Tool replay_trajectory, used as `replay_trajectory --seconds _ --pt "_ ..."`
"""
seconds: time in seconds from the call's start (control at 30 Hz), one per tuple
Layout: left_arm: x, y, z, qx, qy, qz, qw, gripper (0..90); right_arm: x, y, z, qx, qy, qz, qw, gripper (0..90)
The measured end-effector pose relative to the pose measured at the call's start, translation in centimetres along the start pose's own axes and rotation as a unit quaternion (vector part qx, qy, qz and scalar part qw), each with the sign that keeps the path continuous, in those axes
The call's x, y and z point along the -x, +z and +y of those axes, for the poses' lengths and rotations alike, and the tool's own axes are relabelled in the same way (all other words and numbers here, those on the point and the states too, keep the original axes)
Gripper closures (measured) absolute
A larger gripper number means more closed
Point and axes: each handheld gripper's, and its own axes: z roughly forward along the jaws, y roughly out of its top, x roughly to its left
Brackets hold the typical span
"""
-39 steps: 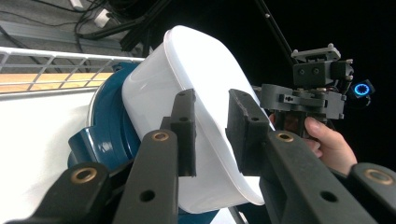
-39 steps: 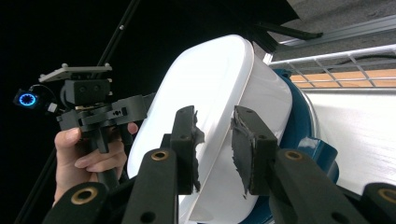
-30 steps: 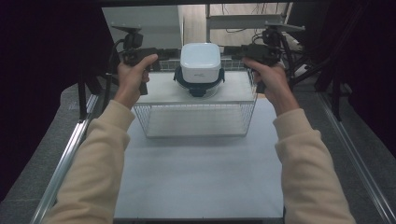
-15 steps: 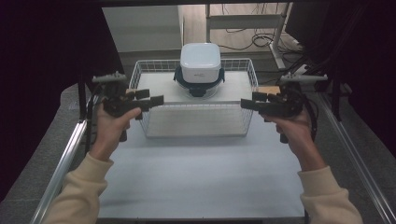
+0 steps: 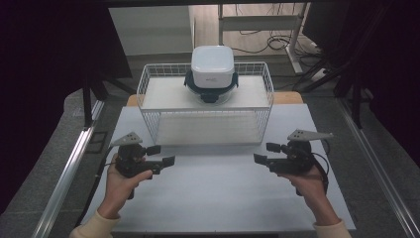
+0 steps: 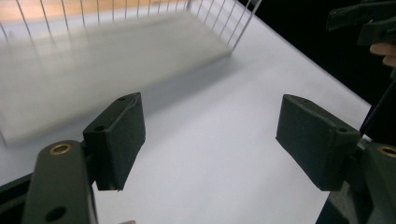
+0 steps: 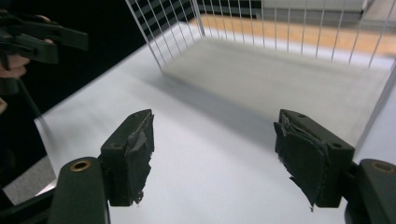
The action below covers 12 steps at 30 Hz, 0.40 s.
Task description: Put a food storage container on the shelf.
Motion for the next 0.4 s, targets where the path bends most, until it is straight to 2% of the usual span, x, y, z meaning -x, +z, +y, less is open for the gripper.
replay_trajectory --seconds 0.07,0.13,0.4 --pt "-0.2 0.3 -0.4 -0.010 -0.002 -0.001 0.9999 23.9 0.0 0.5 -0.8 -0.014 0.003 -0.007 0.9999 27.5" --pt "-0.3 0.4 -0.7 -0.010 -0.008 0.003 0.9999 23.7 0.0 1.0 -1.2 -0.024 0.006 -0.010 0.9996 27.6" --pt "-0.2 1.0 -1.0 -0.023 0.002 0.009 0.9997 22.8 -0.2 0.9 -1.8 -0.024 0.005 -0.013 0.9996 27.5"
